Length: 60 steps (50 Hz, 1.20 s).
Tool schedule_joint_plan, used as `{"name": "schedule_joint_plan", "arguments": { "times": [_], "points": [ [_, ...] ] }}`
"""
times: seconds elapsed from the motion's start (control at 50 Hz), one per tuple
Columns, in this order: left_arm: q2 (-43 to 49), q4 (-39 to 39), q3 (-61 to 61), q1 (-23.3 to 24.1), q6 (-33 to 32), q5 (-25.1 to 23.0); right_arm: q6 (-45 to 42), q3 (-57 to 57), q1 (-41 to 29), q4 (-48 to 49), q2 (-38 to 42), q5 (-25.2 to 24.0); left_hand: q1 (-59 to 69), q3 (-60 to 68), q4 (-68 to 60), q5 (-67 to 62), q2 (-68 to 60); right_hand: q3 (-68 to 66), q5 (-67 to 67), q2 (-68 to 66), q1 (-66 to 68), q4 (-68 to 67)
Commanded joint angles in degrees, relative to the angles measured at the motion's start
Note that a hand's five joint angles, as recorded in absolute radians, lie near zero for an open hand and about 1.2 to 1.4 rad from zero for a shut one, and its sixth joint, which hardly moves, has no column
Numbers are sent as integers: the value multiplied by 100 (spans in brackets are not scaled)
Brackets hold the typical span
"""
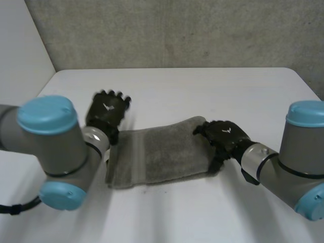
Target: Fold the towel.
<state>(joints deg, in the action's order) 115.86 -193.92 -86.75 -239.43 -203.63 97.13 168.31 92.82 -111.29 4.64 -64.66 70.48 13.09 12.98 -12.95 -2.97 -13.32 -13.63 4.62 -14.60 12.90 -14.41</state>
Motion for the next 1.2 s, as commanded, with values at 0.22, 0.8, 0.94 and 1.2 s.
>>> {"name": "schedule_joint_plan", "arguments": {
  "times": [0.22, 0.8, 0.94, 1.2],
  "points": [
    [851, 12, -246, 801, -63, 755, -650, 712, 424, 1382, 331, -219, 116, 127, -131, -128, -93, -6637, 6538, -6540, 6710, -6559],
    [-2207, 56, -1538, -798, -10, 676, -4210, -1257, -3223, 1224, 1446, -77, 65, 77, -80, -78, -43, -6637, 6538, -6540, 6710, -6559],
    [-2217, 30, -1582, -781, 16, 439, -4017, -1125, -3188, 1197, 1421, 28, 82, 94, -97, -94, -60, -6155, 6056, -6058, 6228, -6078],
    [-1786, 65, -730, -245, 684, 263, -510, -871, -1967, 740, -196, 63, 116, 127, -131, -128, -93, 363, -462, 460, -290, 441]
  ]
}}
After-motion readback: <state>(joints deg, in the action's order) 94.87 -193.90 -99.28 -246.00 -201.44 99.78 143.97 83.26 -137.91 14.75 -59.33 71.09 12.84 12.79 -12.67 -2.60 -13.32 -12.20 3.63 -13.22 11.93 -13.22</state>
